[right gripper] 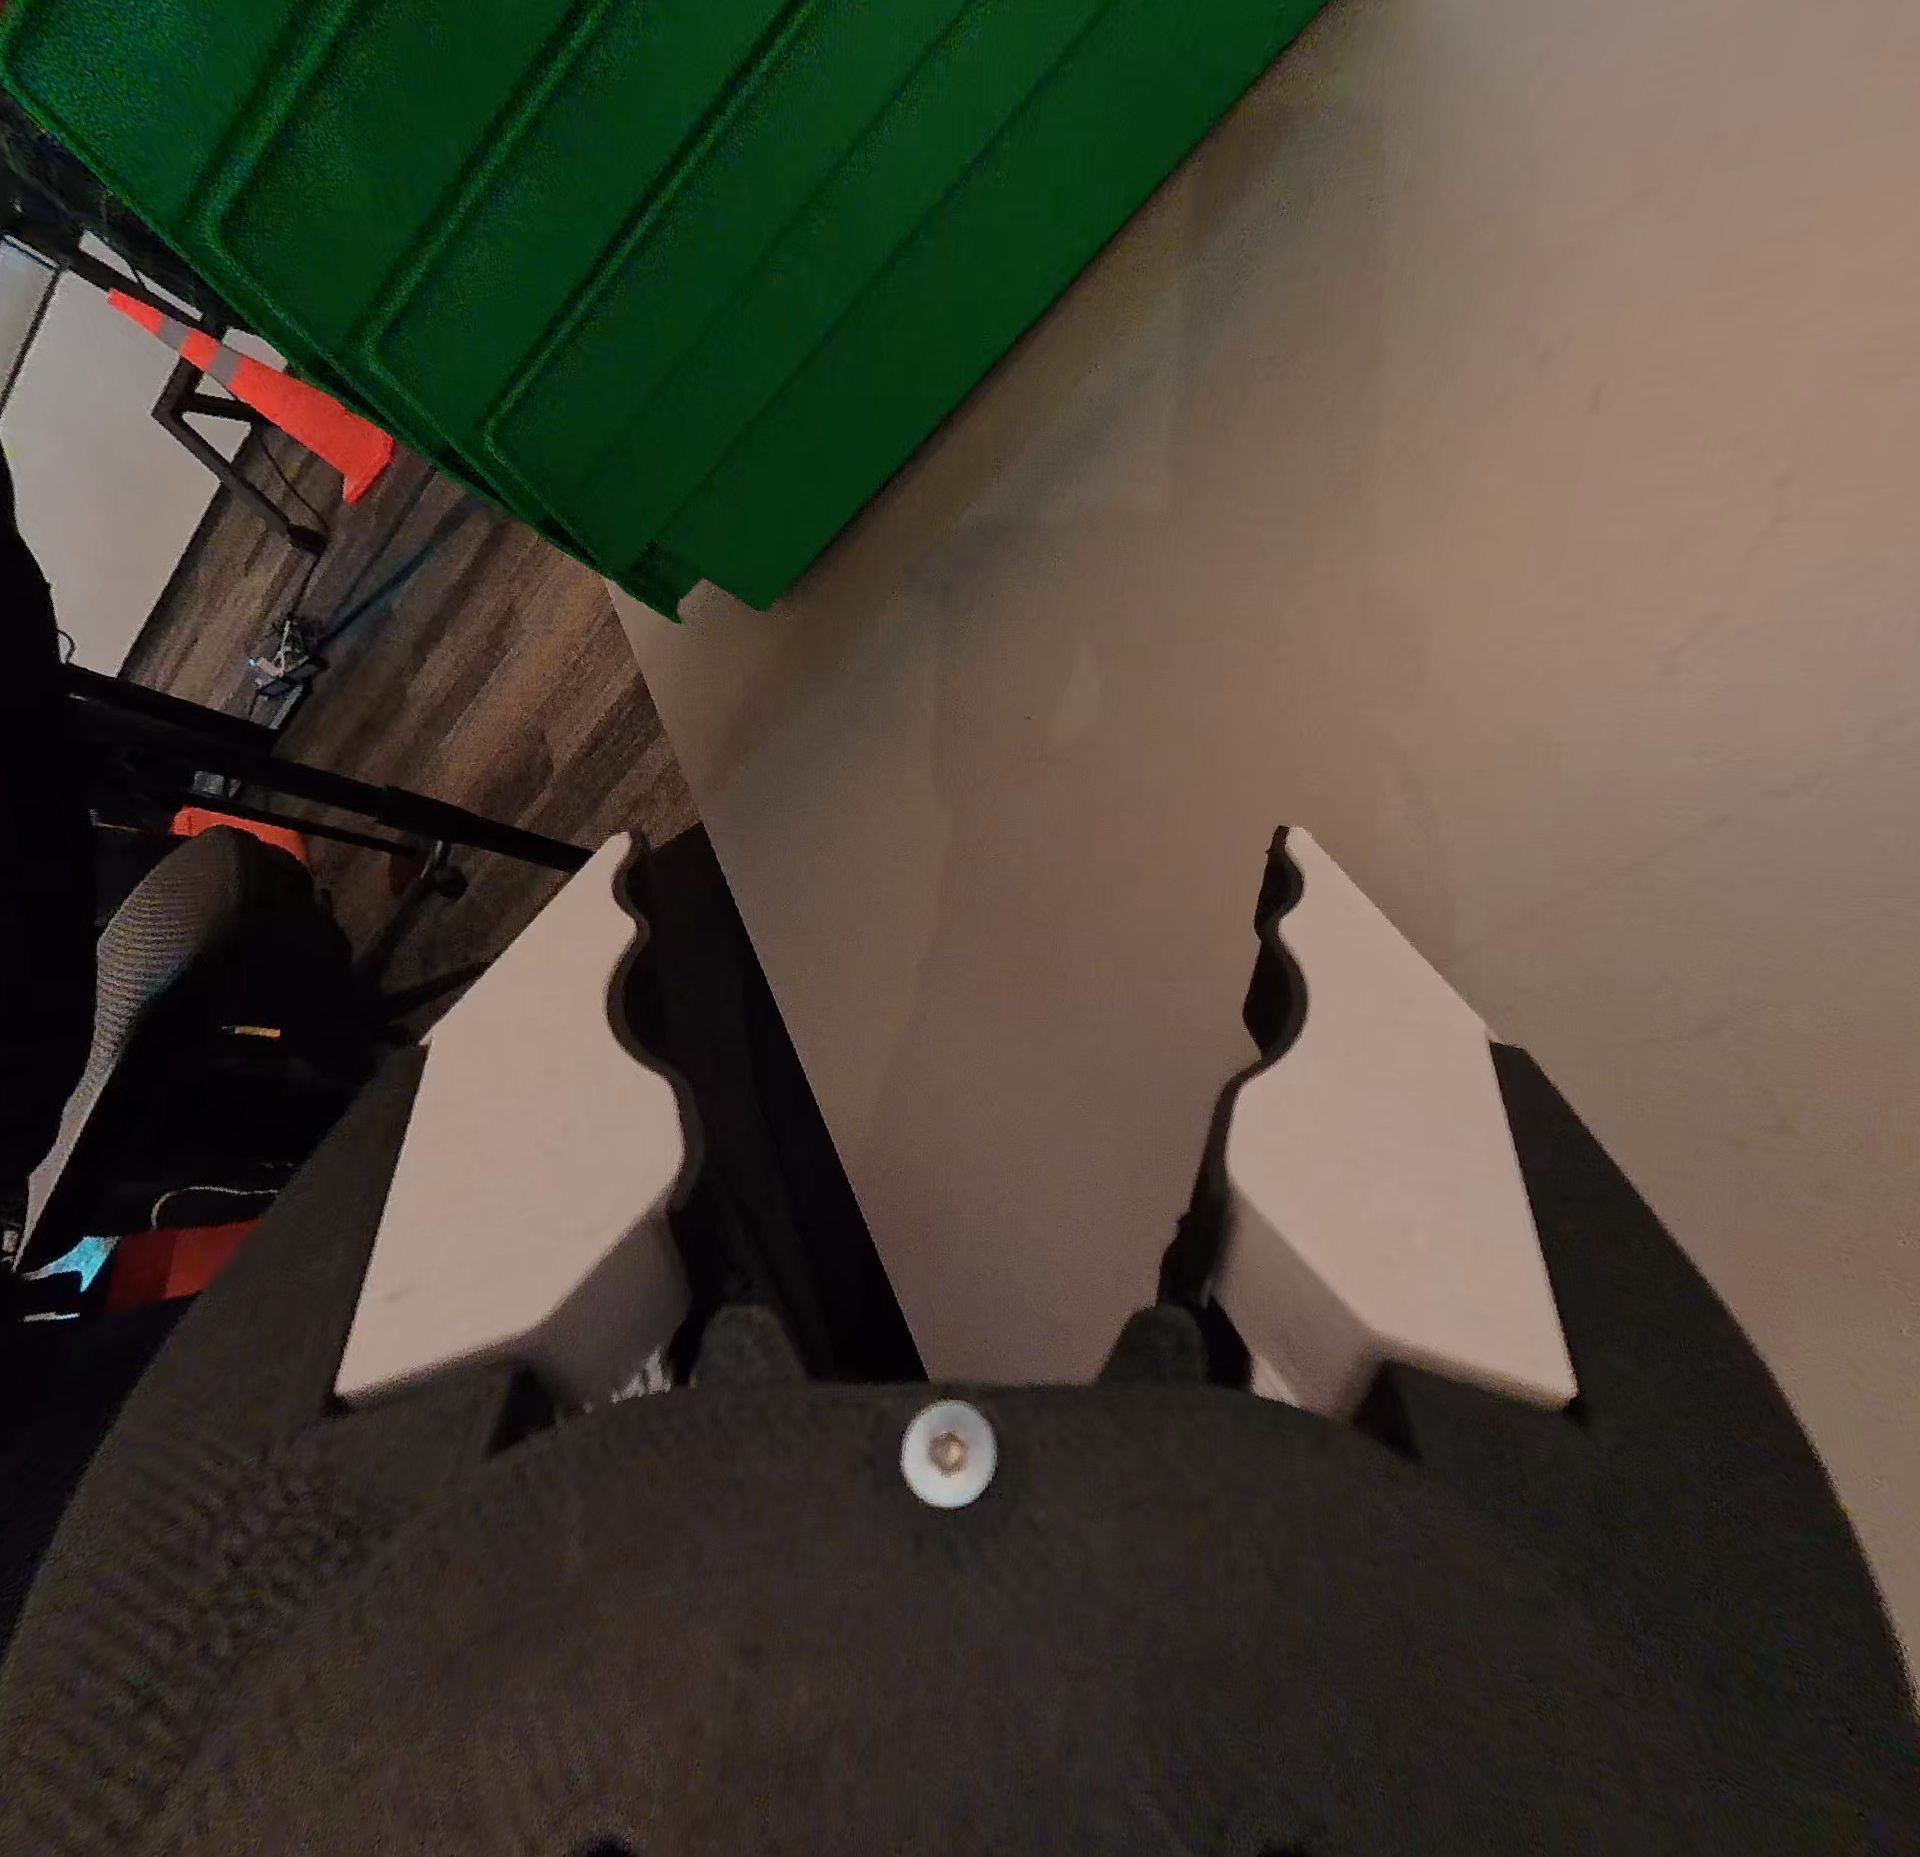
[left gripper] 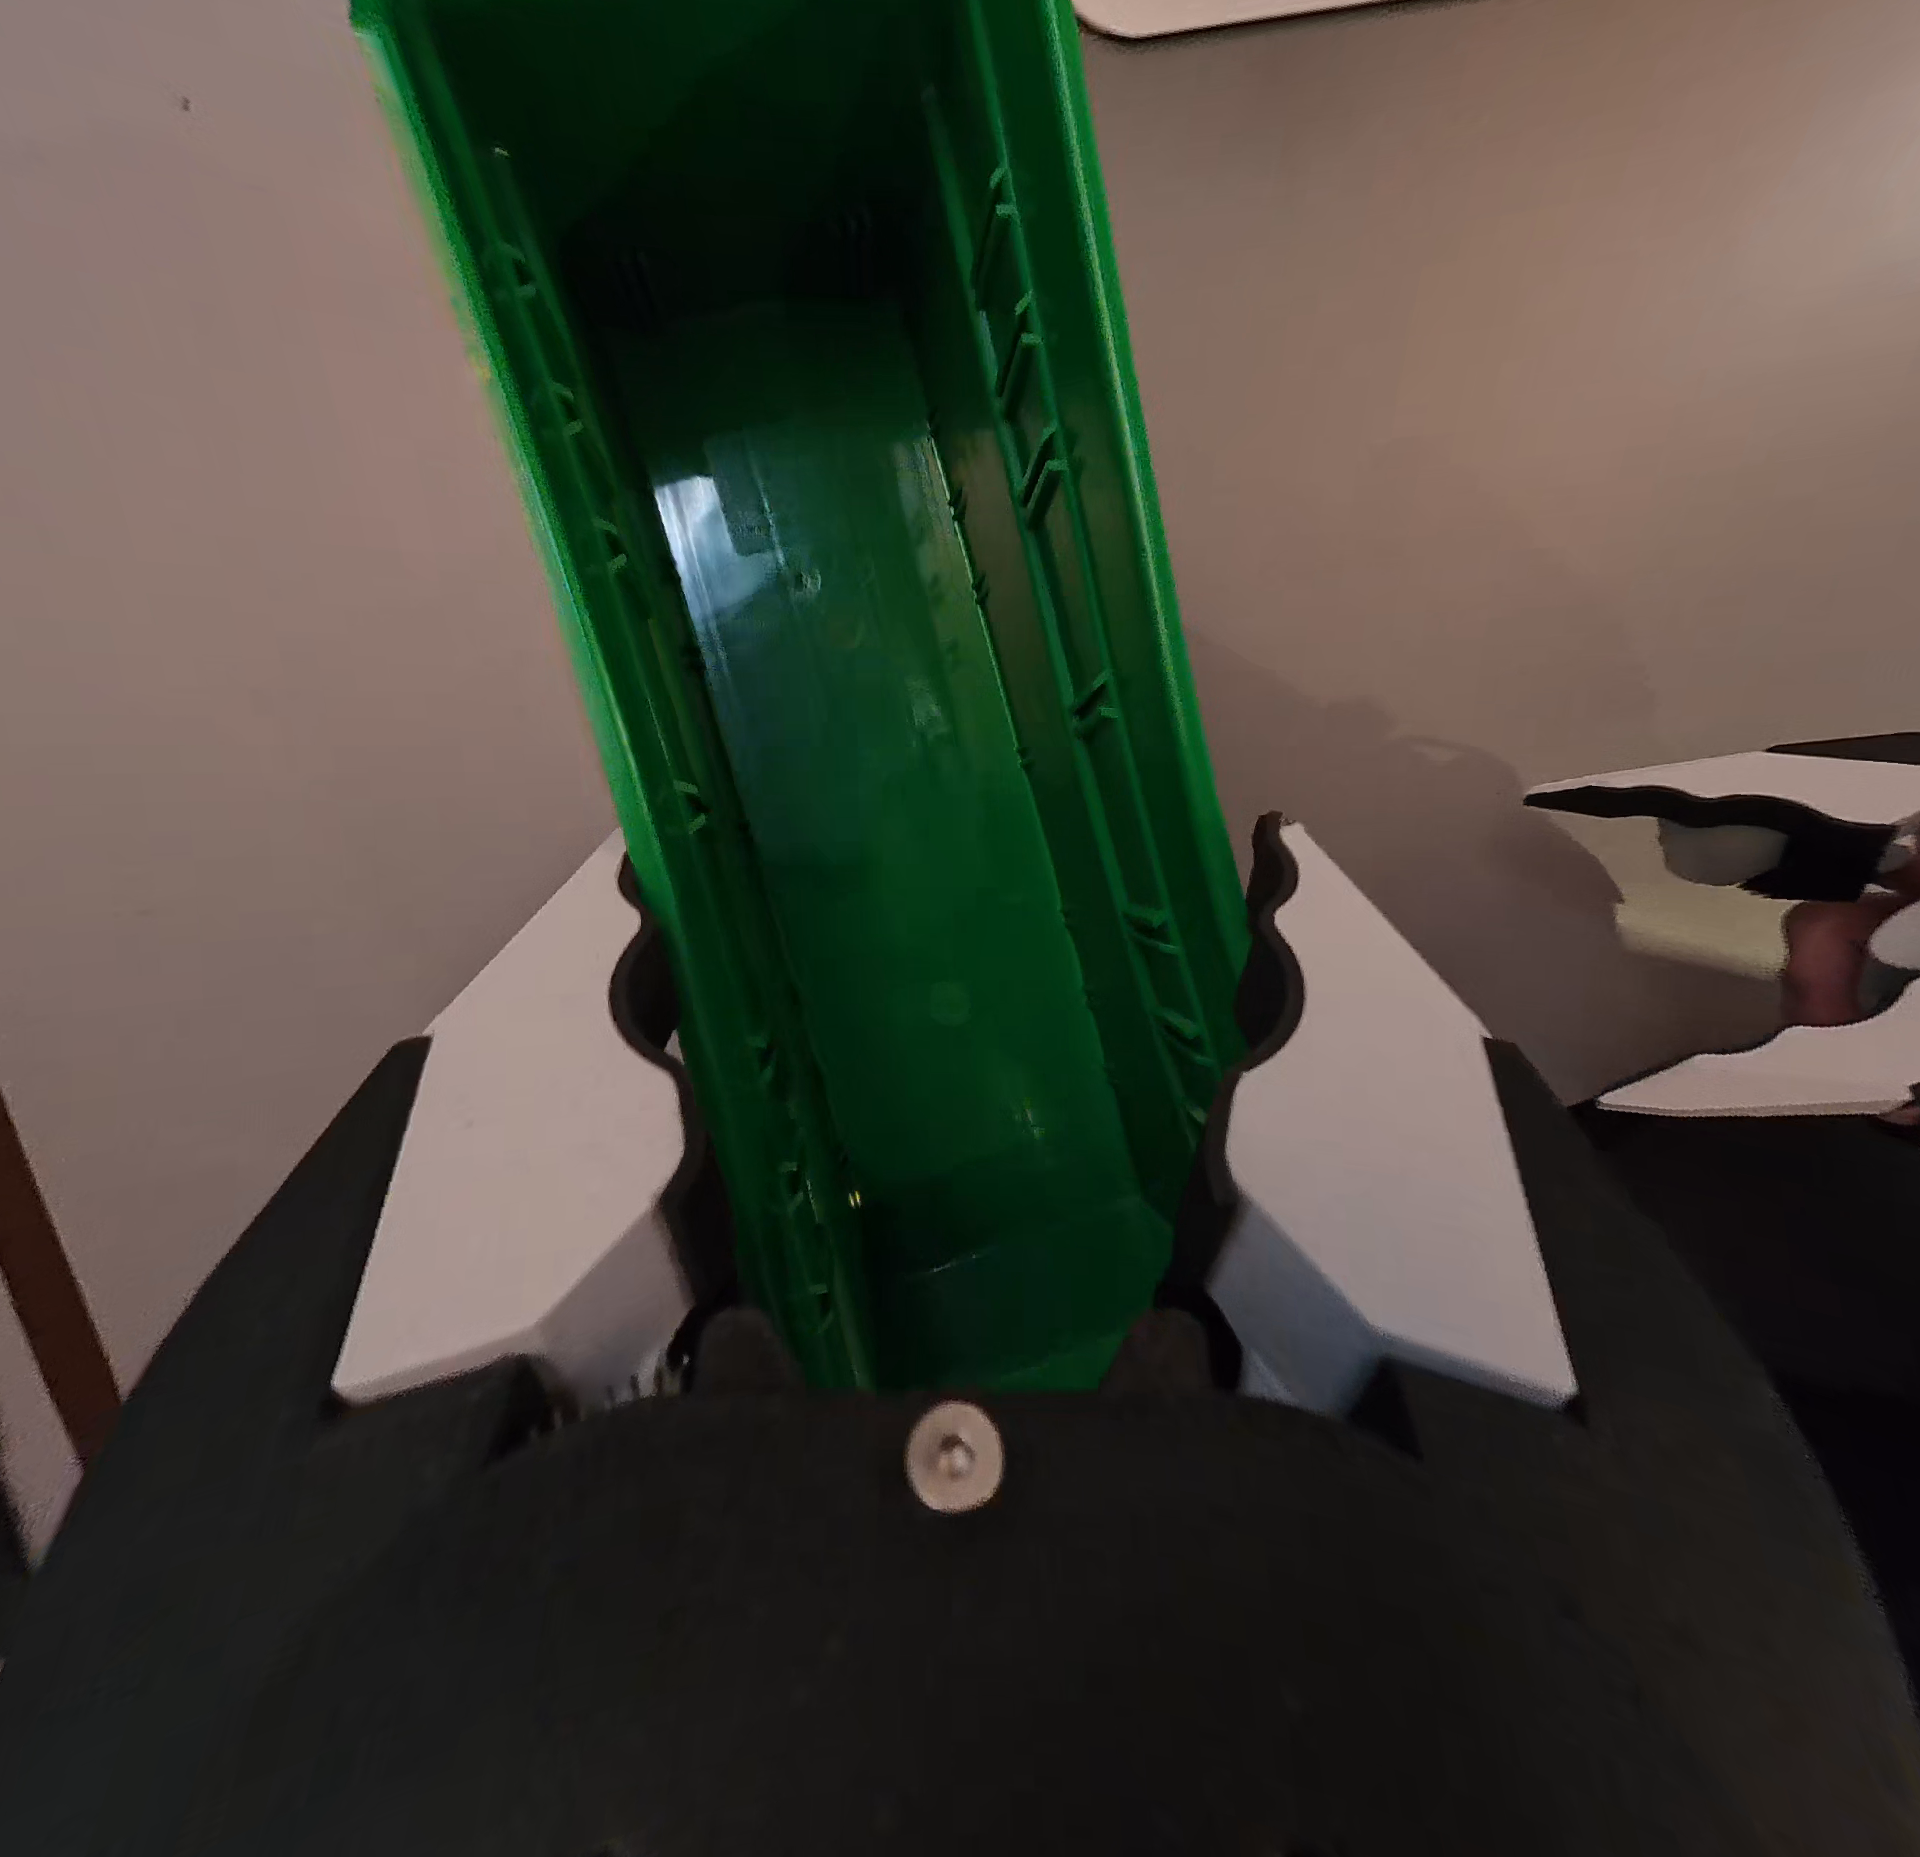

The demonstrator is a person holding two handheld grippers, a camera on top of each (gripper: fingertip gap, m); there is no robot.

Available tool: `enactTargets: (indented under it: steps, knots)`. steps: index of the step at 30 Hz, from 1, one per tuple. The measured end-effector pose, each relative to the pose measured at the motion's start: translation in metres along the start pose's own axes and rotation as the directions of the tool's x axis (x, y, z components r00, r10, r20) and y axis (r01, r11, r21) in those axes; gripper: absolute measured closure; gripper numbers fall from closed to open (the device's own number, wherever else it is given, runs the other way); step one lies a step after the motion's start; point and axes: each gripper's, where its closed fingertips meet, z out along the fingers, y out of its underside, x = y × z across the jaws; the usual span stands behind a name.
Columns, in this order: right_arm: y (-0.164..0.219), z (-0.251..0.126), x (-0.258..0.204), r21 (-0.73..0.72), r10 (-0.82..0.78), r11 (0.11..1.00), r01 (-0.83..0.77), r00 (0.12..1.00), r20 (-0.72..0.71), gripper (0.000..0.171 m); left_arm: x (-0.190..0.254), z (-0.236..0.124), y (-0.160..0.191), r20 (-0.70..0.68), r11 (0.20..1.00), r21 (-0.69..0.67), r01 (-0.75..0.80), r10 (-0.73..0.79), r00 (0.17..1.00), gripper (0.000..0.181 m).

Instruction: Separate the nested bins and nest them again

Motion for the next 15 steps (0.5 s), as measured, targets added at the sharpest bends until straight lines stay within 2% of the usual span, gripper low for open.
enactTargets:
  steps: [4, 6, 12, 15]
  knots:
    - [0.003, 0.002, 0.002, -0.015, 0.002, 1.0, -0.002, 1.0, 0.004, 0.06, -0.003, -0.003, 0.0, -0.033, 1.0, 0.011, -0.009, 0.009, 0.999, 0.068]
    - [0.005, 0.004, 0.001, -0.022, 0.007, 1.0, -0.006, 1.0, 0.012, 0.06, -0.006, 0.0, 0.009, -0.017, 0.999, -0.038, -0.019, 0.018, 1.0, 0.062]
    - [0.01, 0.007, 0.001, -0.044, -0.001, 0.999, 0.002, 1.0, 0.015, 0.061, -0.01, -0.013, 0.0, -0.009, 1.0, 0.011, -0.02, 0.02, 1.0, 0.072]
    - [0.011, 0.008, 0.001, -0.047, 0.002, 0.999, -0.001, 1.0, 0.018, 0.061, -0.01, -0.01, 0.004, 0.015, 0.999, -0.035, -0.038, 0.038, 0.999, 0.066]
